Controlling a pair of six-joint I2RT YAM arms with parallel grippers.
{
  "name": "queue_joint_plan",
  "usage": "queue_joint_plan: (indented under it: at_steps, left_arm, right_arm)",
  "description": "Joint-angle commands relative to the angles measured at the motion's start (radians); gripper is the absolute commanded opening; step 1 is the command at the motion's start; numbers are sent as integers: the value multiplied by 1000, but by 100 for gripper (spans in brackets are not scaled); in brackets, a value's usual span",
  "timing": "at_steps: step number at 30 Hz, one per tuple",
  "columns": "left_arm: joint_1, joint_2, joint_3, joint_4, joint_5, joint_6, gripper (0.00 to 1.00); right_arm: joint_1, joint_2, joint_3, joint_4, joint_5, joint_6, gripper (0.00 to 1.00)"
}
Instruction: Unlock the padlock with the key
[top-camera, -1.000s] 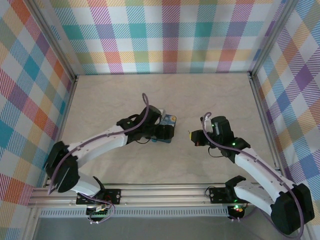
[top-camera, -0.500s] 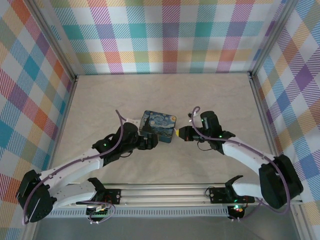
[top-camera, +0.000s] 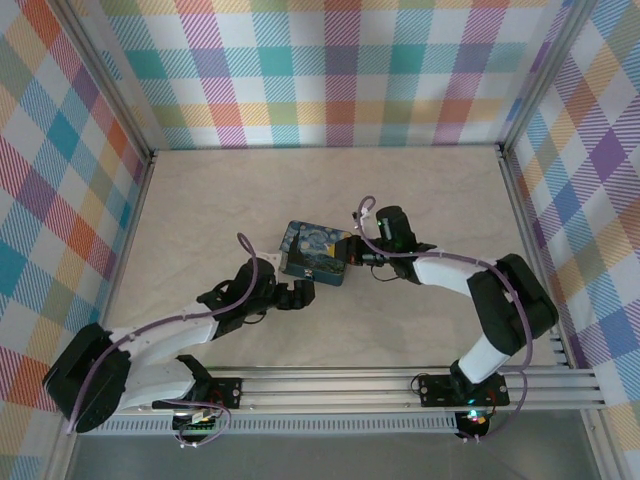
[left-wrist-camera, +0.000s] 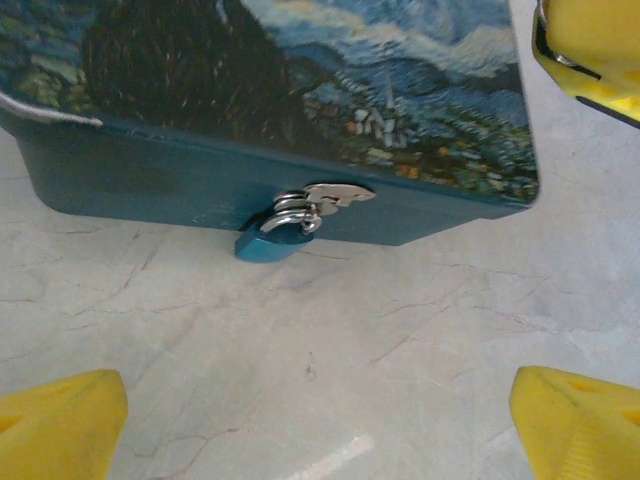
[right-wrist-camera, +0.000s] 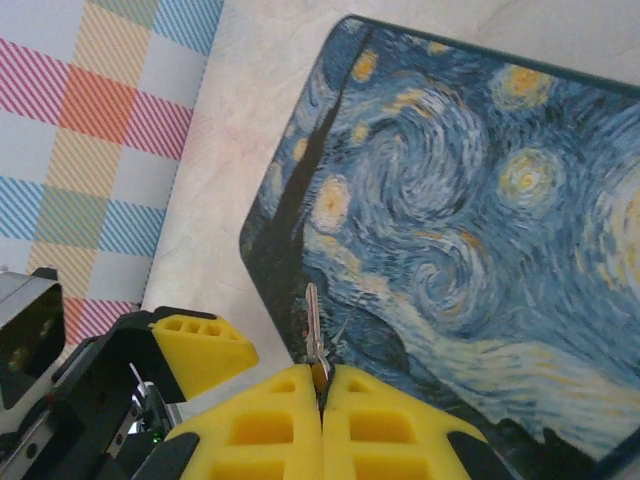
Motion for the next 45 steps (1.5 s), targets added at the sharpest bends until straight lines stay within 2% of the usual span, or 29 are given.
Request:
queue_joint_plan:
  at_steps: [1, 6, 14, 26, 35, 45]
  left_arm:
    - [26, 55, -6, 183, 81, -1, 97]
    - [49, 159, 20, 263, 138, 6, 96]
    - [68, 297, 76, 337, 166, 31, 93]
    - [74, 407, 77, 425, 199, 78, 78]
    - [40, 434, 57, 439, 129, 86, 74]
    - [-5, 476, 61, 501, 9, 52, 58]
  right_arm:
    - [6, 35, 25, 35, -14, -7, 0]
    - [6, 62, 17, 12, 10, -33, 0]
    - [2, 88, 27, -53, 42, -62, 0]
    - [2, 74, 27, -77, 51, -76, 0]
    - [2, 71, 24, -73, 52, -79, 0]
    - [2, 69, 20, -69, 50, -75, 0]
